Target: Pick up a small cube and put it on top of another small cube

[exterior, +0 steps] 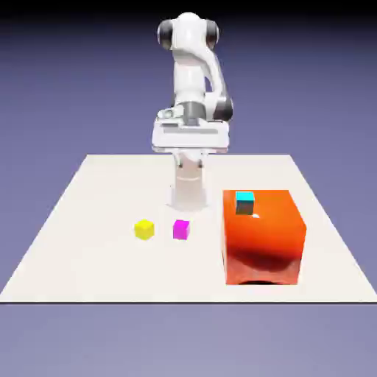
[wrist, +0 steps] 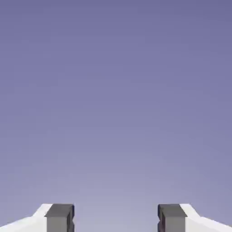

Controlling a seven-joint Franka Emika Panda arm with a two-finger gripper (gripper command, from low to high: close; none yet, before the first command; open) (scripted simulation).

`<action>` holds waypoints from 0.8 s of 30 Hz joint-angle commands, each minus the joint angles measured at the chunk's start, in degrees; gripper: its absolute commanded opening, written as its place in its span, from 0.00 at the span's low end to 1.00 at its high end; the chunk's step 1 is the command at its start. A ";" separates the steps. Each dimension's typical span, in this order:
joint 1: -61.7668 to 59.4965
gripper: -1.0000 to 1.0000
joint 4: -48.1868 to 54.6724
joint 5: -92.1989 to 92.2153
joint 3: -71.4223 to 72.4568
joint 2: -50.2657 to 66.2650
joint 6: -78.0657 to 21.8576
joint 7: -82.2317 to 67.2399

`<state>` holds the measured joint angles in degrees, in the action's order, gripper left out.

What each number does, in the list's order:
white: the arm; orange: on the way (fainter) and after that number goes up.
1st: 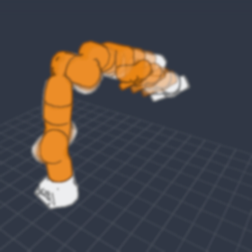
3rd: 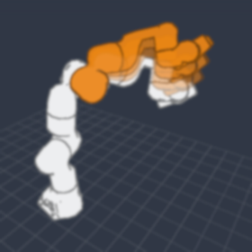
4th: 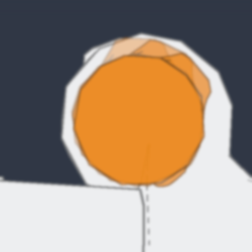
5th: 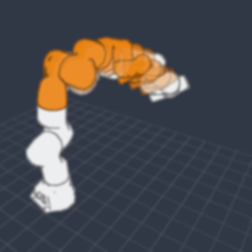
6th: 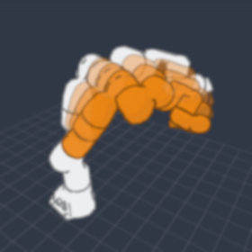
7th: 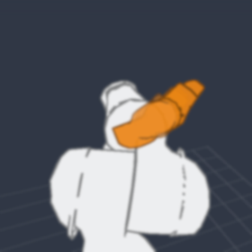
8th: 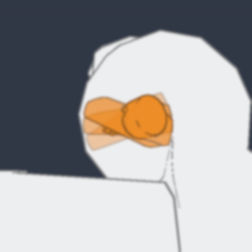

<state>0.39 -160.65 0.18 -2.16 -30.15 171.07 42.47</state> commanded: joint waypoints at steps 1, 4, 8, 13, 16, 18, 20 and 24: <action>-0.24 0.50 0.29 0.15 -1.79 2.08 -2.44 0.01; -0.97 0.50 1.16 0.60 -7.15 8.31 -9.76 0.05; -1.95 0.50 2.32 1.19 -14.31 16.61 -19.51 0.10; -3.17 0.50 3.77 1.94 -23.25 27.00 -31.70 0.17; -3.90 0.50 4.64 2.39 -28.61 33.23 -39.02 0.21; -3.99 0.50 4.75 2.45 -29.31 34.04 -39.97 0.21; -4.74 0.50 4.09 6.32 -27.37 38.18 -35.84 -2.53; -6.19 0.50 2.81 13.80 -23.63 46.19 -27.86 -7.83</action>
<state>-5.80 -157.84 13.98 -25.79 16.03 143.21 34.64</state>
